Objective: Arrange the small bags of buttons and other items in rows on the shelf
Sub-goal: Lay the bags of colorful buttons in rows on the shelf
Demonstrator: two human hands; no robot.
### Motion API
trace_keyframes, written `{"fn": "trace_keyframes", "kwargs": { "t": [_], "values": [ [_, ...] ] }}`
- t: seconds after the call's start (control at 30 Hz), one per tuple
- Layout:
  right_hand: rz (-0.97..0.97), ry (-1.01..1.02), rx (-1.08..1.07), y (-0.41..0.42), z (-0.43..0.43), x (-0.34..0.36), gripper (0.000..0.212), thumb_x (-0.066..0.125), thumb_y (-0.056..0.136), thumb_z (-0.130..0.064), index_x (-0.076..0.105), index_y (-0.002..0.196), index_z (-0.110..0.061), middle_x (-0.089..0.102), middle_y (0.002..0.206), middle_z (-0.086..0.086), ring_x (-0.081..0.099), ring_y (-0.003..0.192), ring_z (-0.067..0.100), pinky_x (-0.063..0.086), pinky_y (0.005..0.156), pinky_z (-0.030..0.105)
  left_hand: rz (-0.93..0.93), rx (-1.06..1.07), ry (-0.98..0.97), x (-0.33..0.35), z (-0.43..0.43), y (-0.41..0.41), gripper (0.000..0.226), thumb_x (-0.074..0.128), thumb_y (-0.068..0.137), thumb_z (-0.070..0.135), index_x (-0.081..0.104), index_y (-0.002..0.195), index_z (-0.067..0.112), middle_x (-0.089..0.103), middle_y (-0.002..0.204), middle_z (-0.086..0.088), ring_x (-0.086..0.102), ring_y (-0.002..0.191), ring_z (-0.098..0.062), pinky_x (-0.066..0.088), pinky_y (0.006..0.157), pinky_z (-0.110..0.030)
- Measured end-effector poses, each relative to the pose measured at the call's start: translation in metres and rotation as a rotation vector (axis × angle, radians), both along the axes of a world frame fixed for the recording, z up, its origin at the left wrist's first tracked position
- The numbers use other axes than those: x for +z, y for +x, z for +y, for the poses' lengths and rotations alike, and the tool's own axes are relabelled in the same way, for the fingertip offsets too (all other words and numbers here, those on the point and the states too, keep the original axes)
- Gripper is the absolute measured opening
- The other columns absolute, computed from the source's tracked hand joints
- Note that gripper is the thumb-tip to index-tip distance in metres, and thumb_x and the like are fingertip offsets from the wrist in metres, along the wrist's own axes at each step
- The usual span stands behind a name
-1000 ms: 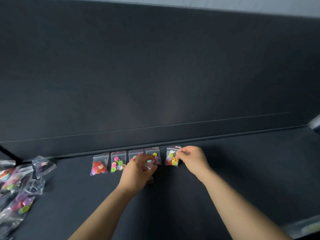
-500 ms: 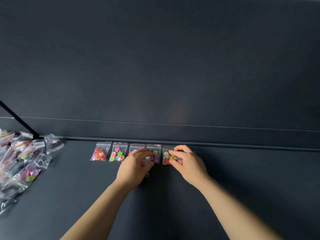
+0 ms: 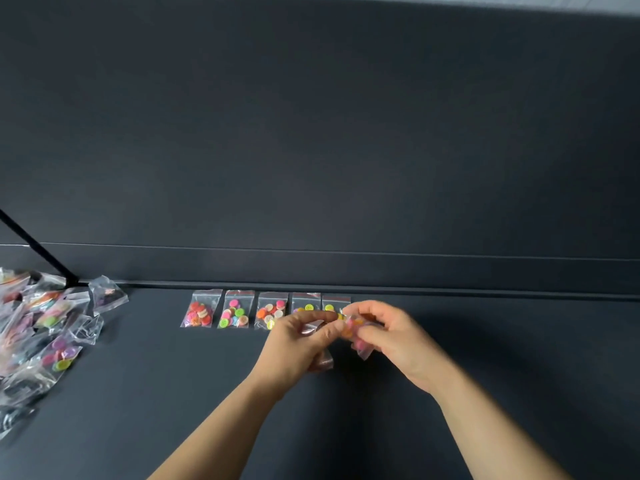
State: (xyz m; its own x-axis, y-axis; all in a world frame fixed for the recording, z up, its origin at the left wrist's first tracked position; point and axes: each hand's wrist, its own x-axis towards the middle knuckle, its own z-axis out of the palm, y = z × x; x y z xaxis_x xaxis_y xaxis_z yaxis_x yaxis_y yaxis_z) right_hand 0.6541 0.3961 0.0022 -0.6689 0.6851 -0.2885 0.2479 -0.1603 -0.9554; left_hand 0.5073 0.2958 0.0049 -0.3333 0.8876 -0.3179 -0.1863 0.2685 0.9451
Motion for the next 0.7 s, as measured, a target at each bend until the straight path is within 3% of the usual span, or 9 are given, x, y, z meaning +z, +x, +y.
{"fn": "trace_keyframes", "kwargs": {
  "t": [0.13,0.2,0.3,0.5,0.57,0.63,0.7],
  "values": [
    [0.050,-0.059,-0.085,0.010,-0.005,0.008,0.035,0.066,0.083,0.005,0.060,0.112,-0.014,0.068,0.090,0.010,0.067,0.070,0.019,0.055,0.071,0.025,-0.039,0.005,0.002,0.002,0.007,0.007,0.010,0.065,0.088,0.010,0.067,0.083,0.002,0.058,0.055,-0.009,0.035,0.039,-0.015,0.037,0.042,-0.020],
    [0.062,-0.116,-0.133,0.018,-0.005,0.008,0.031,0.073,0.081,-0.003,0.062,0.109,-0.011,0.071,0.096,0.013,0.070,0.081,0.023,0.058,0.078,0.033,-0.057,0.076,0.017,-0.001,0.009,0.009,0.013,0.064,0.089,0.012,0.066,0.080,0.003,0.052,0.063,-0.017,0.032,0.042,-0.018,0.033,0.041,-0.022],
    [0.021,-0.110,-0.149,0.025,-0.007,0.002,0.015,0.069,0.084,-0.004,0.067,0.099,-0.003,0.073,0.093,0.015,0.071,0.082,0.023,0.058,0.078,0.036,-0.068,0.096,0.034,-0.006,0.006,0.013,0.017,0.064,0.090,0.014,0.068,0.077,0.005,0.058,0.072,-0.024,0.035,0.040,-0.017,0.031,0.042,-0.024],
    [0.010,-0.080,-0.279,0.030,0.007,-0.006,0.009,0.063,0.089,-0.004,0.068,0.095,-0.008,0.073,0.094,0.010,0.072,0.087,0.022,0.060,0.078,0.036,0.074,-0.032,-0.094,-0.013,0.002,0.024,0.020,0.068,0.086,0.026,0.071,0.089,0.006,0.051,0.053,-0.012,0.047,0.041,-0.014,0.042,0.045,-0.021],
    [-0.109,0.053,-0.305,0.029,0.018,-0.012,0.011,0.063,0.090,-0.005,0.068,0.094,-0.013,0.072,0.094,0.007,0.071,0.084,0.018,0.060,0.072,0.031,0.205,0.000,-0.101,-0.019,0.005,0.021,0.013,0.068,0.087,0.023,0.069,0.095,0.013,0.058,0.056,-0.006,0.054,0.046,-0.014,0.050,0.048,-0.024],
    [-0.214,0.192,-0.316,0.024,0.031,-0.018,0.012,0.061,0.090,-0.004,0.066,0.095,-0.013,0.070,0.092,0.005,0.069,0.076,0.012,0.057,0.063,0.024,0.504,0.031,-0.108,-0.027,0.009,0.012,0.015,0.069,0.085,0.028,0.069,0.100,0.025,0.065,0.067,0.003,0.061,0.057,-0.012,0.056,0.060,-0.027],
    [-0.270,0.291,-0.313,0.020,0.041,-0.024,0.014,0.060,0.089,-0.002,0.064,0.098,-0.012,0.069,0.088,0.003,0.065,0.066,0.007,0.052,0.056,0.019,0.737,0.029,-0.110,-0.034,0.013,0.004,0.022,0.069,0.084,0.031,0.067,0.106,0.031,0.067,0.079,0.011,0.063,0.066,-0.006,0.052,0.065,-0.023]
  ]
}}
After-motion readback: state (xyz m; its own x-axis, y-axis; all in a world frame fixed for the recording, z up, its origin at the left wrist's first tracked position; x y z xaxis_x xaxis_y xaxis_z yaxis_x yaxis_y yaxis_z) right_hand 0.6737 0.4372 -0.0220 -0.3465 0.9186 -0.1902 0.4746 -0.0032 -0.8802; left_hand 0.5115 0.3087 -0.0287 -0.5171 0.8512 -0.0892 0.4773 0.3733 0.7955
